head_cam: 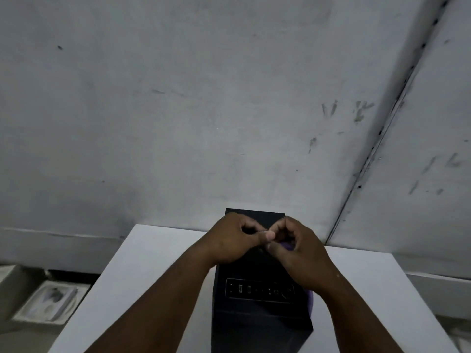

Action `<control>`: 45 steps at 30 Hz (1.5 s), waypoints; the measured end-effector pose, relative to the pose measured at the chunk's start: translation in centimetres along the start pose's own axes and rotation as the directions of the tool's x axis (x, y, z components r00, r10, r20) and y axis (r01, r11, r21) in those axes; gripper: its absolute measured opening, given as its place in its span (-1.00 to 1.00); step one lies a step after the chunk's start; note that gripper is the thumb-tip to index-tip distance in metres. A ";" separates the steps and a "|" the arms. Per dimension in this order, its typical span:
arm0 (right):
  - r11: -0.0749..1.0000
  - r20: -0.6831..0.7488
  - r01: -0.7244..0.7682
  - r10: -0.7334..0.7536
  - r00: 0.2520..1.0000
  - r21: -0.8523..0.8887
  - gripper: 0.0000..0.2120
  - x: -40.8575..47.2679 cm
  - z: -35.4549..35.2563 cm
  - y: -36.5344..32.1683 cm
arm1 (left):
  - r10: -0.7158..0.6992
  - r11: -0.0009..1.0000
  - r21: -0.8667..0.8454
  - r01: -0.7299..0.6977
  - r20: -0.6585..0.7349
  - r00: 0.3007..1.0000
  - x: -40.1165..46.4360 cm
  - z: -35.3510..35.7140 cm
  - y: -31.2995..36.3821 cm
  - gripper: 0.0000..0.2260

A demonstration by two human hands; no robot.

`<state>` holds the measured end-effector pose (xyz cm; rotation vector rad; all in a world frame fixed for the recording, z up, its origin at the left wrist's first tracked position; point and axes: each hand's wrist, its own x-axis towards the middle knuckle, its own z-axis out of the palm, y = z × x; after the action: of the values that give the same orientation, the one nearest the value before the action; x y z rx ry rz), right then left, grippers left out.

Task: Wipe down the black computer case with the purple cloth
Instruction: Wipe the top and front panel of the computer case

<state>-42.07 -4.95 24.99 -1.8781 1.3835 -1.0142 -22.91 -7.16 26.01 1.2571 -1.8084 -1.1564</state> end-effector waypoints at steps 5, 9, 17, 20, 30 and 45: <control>0.999 0.001 0.032 -0.032 0.999 -0.024 -0.86 -0.2 -0.3 -0.3 | -0.096 0.993 -0.054 0.108 0.196 0.976 -0.7 -0.7 0.2 -0.72; 0.996 0.133 0.016 -0.004 0.991 -0.085 -0.81 -0.9 -1.2 -0.5 | -0.070 0.996 -0.040 0.075 0.115 0.991 -1.1 -1.2 0.5 -0.65; 0.889 -0.097 -0.259 0.240 0.966 -0.378 -0.87 -0.3 -1.3 0.7 | -0.004 0.947 -0.318 -0.036 -0.126 0.992 -2.4 -2.1 1.8 -0.59; 0.930 -0.154 -0.173 0.129 0.980 -0.325 -0.87 1.0 0.1 -1.5 | 0.049 0.861 -0.494 -0.124 -0.163 0.985 -2.7 -1.8 2.5 -0.47; 0.977 0.254 -0.035 0.089 0.963 -0.211 -0.46 2.3 3.2 -1.8 | 0.245 0.967 0.050 -0.250 -0.451 0.858 -5.0 -5.1 2.4 -0.77; 0.945 0.070 0.036 -0.014 0.997 -0.326 -0.74 1.8 2.0 6.3 | 0.116 0.907 0.422 0.009 -0.270 0.956 -4.9 2.3 -3.1 -0.86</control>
<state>-43.29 -8.48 19.21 -2.1508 1.5683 -0.7596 -22.03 -2.32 22.12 1.5140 -1.9060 -0.5227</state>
